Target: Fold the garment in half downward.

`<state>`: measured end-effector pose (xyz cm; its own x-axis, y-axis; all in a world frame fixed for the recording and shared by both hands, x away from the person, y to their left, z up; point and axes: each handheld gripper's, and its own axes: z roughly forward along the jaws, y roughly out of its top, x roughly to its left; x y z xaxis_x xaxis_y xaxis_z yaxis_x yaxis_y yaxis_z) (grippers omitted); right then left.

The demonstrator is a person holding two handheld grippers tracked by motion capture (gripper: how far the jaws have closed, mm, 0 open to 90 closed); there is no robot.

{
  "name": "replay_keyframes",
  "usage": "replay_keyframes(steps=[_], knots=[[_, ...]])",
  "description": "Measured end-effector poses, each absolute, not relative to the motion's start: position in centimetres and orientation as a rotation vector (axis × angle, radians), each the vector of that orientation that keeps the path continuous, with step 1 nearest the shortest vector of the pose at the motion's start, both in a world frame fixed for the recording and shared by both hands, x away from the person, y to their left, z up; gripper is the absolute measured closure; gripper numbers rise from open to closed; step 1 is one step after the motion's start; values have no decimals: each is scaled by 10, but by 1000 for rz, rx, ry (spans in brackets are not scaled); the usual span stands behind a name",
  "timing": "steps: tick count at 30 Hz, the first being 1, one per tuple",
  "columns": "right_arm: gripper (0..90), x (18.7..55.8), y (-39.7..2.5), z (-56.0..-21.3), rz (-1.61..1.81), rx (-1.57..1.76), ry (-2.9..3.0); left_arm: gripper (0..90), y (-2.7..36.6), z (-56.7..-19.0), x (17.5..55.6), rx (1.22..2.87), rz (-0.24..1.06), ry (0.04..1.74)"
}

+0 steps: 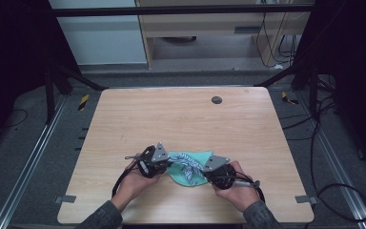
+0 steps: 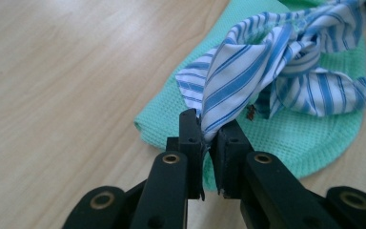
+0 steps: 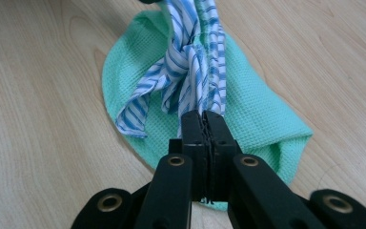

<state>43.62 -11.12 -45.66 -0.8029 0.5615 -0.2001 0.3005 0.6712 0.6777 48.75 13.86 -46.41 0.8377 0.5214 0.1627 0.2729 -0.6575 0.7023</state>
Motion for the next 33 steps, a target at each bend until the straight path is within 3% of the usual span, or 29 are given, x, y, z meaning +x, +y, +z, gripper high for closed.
replay_keyframes(steps=[6, 14, 20, 33], knots=[[894, 440, -110, -451, 908, 682, 2475, 845, 137, -459, 496, 2313, 459, 574], [893, 432, -108, -456, 901, 656, 2508, 773, 147, -469, 477, 2346, 432, 544], [894, 427, -105, -463, 889, 638, 2535, 856, 151, -477, 471, 2361, 419, 544], [900, 421, -103, -471, 856, 620, 2572, 885, 153, -490, 466, 2400, 411, 531]])
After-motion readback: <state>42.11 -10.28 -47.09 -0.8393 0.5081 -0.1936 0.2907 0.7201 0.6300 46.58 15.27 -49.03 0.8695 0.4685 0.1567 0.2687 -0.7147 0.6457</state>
